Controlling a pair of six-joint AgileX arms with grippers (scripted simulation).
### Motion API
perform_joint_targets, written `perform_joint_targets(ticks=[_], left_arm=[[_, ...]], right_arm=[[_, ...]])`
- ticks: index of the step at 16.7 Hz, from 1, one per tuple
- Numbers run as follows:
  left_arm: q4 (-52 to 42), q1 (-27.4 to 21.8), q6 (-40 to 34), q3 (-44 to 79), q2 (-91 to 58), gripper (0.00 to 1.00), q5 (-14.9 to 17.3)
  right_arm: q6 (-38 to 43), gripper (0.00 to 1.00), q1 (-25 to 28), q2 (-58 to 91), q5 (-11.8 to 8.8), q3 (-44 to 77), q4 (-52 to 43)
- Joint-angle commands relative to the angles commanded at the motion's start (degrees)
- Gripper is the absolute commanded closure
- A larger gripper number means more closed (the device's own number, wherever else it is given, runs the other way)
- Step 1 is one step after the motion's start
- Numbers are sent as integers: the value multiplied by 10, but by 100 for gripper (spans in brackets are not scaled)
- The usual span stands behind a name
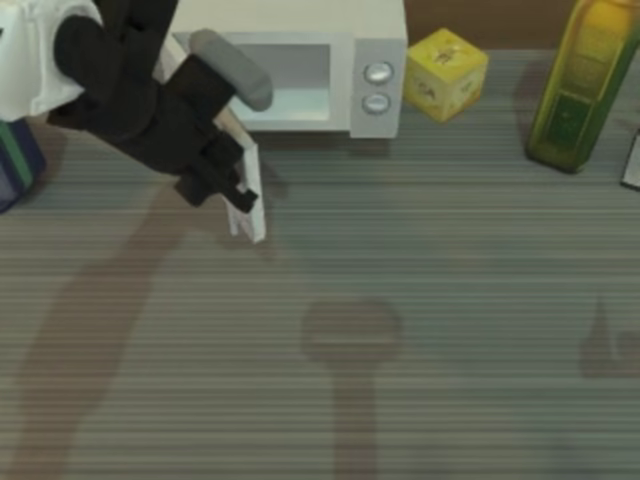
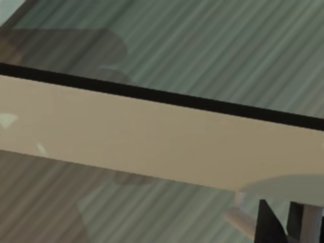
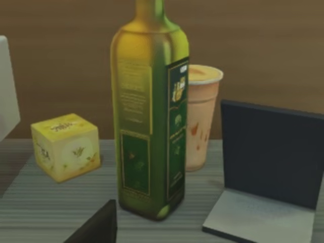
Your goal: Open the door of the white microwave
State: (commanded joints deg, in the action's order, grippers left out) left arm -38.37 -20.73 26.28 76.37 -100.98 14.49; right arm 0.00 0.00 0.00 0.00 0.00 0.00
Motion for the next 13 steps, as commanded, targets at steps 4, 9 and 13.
perform_joint_targets(ticks=[4, 9, 13], left_arm=[[0, 0, 0, 0, 0, 100, 0], [-1, -2, -1, -2, -2, 100, 2], [-14, 14, 35, -2, -1, 100, 20]], right_arm=[[0, 0, 0, 0, 0, 0, 0], [0, 0, 0, 0, 0, 0, 0], [0, 0, 0, 0, 0, 0, 0]])
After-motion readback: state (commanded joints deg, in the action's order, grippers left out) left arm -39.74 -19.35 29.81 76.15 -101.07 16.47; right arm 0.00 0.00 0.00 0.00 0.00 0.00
